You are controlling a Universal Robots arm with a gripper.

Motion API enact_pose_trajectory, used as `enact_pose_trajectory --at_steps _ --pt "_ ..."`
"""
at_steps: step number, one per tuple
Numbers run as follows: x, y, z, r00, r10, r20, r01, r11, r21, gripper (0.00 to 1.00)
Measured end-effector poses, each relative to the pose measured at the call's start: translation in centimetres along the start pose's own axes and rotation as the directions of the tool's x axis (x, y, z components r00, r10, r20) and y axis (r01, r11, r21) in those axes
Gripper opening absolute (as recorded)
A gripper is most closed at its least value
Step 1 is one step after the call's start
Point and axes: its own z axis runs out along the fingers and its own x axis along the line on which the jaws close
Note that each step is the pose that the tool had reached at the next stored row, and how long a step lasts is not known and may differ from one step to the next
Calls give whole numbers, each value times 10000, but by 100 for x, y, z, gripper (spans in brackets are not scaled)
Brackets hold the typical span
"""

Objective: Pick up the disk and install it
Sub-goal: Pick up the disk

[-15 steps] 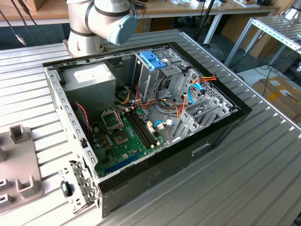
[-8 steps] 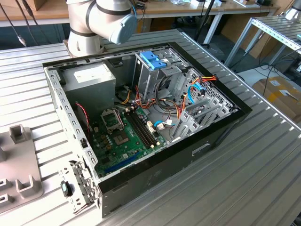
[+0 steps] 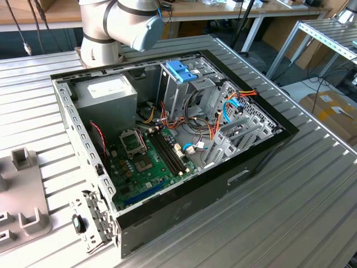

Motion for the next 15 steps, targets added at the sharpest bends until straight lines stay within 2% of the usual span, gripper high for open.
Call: enact_pose_trajectory --at_steps 2,4,11,13,15 --pt "-12 -107 8 10000 -1 0 1 10000 0 35" --pt "-28 -250 19 10000 -1 -1 1 10000 -1 35" --pt "-66 -598 45 10000 -1 0 1 10000 -1 35" --pt "-82 -739 55 10000 1 0 -1 10000 0 35" --pt "-92 -834 61 10000 -1 -1 1 10000 -1 35"
